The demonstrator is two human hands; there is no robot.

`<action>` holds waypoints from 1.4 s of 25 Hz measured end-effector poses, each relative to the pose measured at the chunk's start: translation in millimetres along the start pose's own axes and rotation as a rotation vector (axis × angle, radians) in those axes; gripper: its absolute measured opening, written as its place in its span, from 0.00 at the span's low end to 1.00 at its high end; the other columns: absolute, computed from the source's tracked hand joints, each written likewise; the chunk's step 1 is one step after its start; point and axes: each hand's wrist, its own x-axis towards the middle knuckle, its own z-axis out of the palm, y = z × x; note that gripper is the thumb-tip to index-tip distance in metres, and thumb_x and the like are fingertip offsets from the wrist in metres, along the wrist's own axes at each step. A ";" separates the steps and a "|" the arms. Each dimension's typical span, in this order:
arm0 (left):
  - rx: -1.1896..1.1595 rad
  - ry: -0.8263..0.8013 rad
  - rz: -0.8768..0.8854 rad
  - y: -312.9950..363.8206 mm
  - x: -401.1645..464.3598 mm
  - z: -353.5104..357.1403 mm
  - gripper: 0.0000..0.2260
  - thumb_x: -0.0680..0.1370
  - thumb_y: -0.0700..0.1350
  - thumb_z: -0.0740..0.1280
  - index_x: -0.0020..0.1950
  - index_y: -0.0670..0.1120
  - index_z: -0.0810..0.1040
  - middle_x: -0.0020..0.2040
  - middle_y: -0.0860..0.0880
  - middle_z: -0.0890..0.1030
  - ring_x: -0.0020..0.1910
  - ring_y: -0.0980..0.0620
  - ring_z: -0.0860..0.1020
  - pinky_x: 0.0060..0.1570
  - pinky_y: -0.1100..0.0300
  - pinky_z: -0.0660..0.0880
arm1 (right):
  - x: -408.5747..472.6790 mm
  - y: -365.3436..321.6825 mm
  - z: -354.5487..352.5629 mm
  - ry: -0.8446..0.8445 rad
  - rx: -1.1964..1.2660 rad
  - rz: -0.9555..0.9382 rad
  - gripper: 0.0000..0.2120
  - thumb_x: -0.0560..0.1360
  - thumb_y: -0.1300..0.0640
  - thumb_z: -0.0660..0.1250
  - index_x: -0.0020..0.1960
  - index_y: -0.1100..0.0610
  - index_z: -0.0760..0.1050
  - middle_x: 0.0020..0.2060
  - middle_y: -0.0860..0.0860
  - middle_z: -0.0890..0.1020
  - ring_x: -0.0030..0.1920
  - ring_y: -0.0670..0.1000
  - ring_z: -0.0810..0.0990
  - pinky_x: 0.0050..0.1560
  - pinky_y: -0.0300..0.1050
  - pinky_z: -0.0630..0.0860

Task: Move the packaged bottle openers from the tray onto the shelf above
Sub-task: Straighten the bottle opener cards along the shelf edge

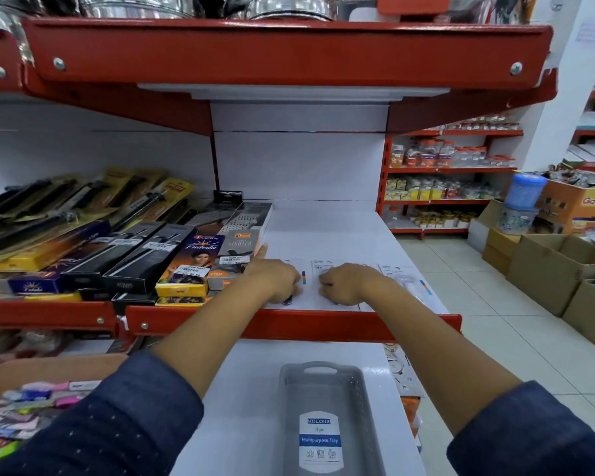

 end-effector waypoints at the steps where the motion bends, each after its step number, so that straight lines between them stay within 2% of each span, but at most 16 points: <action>1: 0.018 0.005 -0.002 -0.5 -0.5 0.2 0.15 0.83 0.50 0.52 0.64 0.50 0.74 0.63 0.46 0.79 0.68 0.47 0.72 0.77 0.43 0.37 | 1.3 -4.6 1.8 0.020 0.008 0.005 0.20 0.81 0.50 0.51 0.66 0.58 0.70 0.66 0.57 0.74 0.65 0.60 0.72 0.63 0.54 0.70; 6: 0.056 0.024 0.006 -1.2 -6.6 1.2 0.16 0.83 0.53 0.53 0.62 0.49 0.75 0.61 0.46 0.81 0.66 0.46 0.74 0.77 0.42 0.38 | 3.9 -19.7 9.5 0.092 0.025 0.024 0.16 0.80 0.54 0.52 0.62 0.57 0.72 0.63 0.57 0.77 0.61 0.60 0.75 0.60 0.54 0.73; 13: 0.047 0.018 0.024 -1.1 -18.6 1.9 0.15 0.83 0.52 0.52 0.60 0.49 0.76 0.61 0.45 0.80 0.65 0.45 0.75 0.76 0.43 0.40 | -9.2 -21.4 11.0 0.119 0.017 -0.008 0.18 0.79 0.55 0.53 0.66 0.55 0.71 0.65 0.56 0.76 0.63 0.59 0.75 0.62 0.53 0.73; 16: 0.034 0.006 0.001 0.5 -20.6 2.7 0.15 0.83 0.50 0.52 0.62 0.49 0.74 0.64 0.46 0.79 0.67 0.45 0.73 0.76 0.42 0.40 | -9.2 -20.4 13.2 0.107 0.041 -0.018 0.19 0.79 0.56 0.52 0.67 0.55 0.70 0.67 0.56 0.75 0.64 0.59 0.74 0.64 0.56 0.72; 19: 0.003 -0.038 -0.034 6.8 -20.6 1.1 0.17 0.83 0.44 0.51 0.68 0.50 0.71 0.70 0.47 0.75 0.72 0.46 0.68 0.75 0.39 0.37 | -20.1 -12.7 13.8 0.115 0.156 -0.076 0.20 0.80 0.57 0.52 0.70 0.55 0.69 0.70 0.57 0.72 0.67 0.60 0.71 0.67 0.56 0.69; 21: -0.035 0.003 -0.021 16.7 -18.3 -2.7 0.20 0.81 0.41 0.51 0.72 0.51 0.68 0.74 0.46 0.69 0.75 0.46 0.64 0.74 0.38 0.37 | -32.9 -0.3 16.3 0.222 0.252 -0.084 0.21 0.81 0.58 0.52 0.73 0.54 0.66 0.73 0.56 0.69 0.71 0.60 0.67 0.71 0.54 0.65; 23: -0.099 0.094 0.029 35.2 -14.6 -9.6 0.23 0.81 0.39 0.53 0.75 0.51 0.63 0.77 0.45 0.62 0.78 0.46 0.58 0.76 0.40 0.41 | -44.9 21.0 20.2 0.343 0.270 -0.013 0.21 0.81 0.56 0.52 0.74 0.55 0.63 0.75 0.57 0.66 0.74 0.59 0.62 0.74 0.53 0.59; 25: -0.182 0.138 0.112 59.4 -7.8 -18.2 0.22 0.81 0.40 0.53 0.75 0.48 0.63 0.78 0.43 0.59 0.78 0.44 0.56 0.76 0.44 0.49 | -53.8 45.0 26.0 0.335 0.266 0.099 0.22 0.81 0.55 0.52 0.74 0.56 0.63 0.75 0.57 0.66 0.74 0.59 0.62 0.74 0.53 0.58; 28: -0.309 0.090 0.181 90.7 6.3 -25.0 0.20 0.83 0.46 0.53 0.76 0.49 0.64 0.79 0.45 0.59 0.77 0.45 0.58 0.75 0.48 0.58 | -61.5 70.8 35.2 0.243 0.295 0.249 0.20 0.80 0.52 0.52 0.67 0.57 0.70 0.69 0.58 0.73 0.67 0.60 0.72 0.66 0.53 0.69; 30: -0.334 0.040 0.185 100.8 15.4 -22.7 0.20 0.82 0.52 0.55 0.73 0.49 0.68 0.77 0.45 0.65 0.74 0.44 0.64 0.72 0.49 0.64 | -62.7 79.4 41.1 0.250 0.293 0.250 0.16 0.79 0.52 0.51 0.49 0.57 0.75 0.60 0.59 0.79 0.57 0.60 0.76 0.54 0.51 0.72; 31: -0.354 0.026 0.183 102.8 18.1 -20.5 0.21 0.81 0.54 0.57 0.71 0.48 0.70 0.74 0.44 0.69 0.71 0.43 0.68 0.69 0.50 0.67 | -63.5 81.9 42.6 0.265 0.291 0.244 0.15 0.79 0.52 0.51 0.40 0.56 0.71 0.56 0.59 0.79 0.52 0.59 0.76 0.49 0.50 0.70; 32: -0.381 0.022 0.182 103.2 18.9 -19.3 0.21 0.80 0.55 0.58 0.69 0.46 0.72 0.71 0.43 0.72 0.68 0.43 0.70 0.67 0.51 0.69 | -64.9 83.4 43.6 0.280 0.297 0.242 0.16 0.79 0.53 0.51 0.35 0.54 0.67 0.52 0.59 0.79 0.49 0.58 0.74 0.46 0.48 0.67; 33: -0.406 0.026 0.178 101.9 18.8 -18.7 0.21 0.79 0.56 0.59 0.68 0.46 0.73 0.70 0.43 0.73 0.67 0.43 0.71 0.66 0.51 0.69 | -67.2 83.5 44.0 0.288 0.309 0.241 0.16 0.79 0.53 0.51 0.34 0.55 0.67 0.50 0.60 0.78 0.47 0.57 0.73 0.46 0.48 0.66; 35: -0.429 0.040 0.163 97.9 17.3 -19.0 0.23 0.78 0.57 0.62 0.69 0.47 0.73 0.70 0.45 0.73 0.68 0.44 0.71 0.66 0.53 0.68 | -69.1 84.2 46.2 0.296 0.318 0.242 0.16 0.79 0.53 0.50 0.43 0.59 0.74 0.53 0.60 0.78 0.50 0.59 0.75 0.46 0.48 0.66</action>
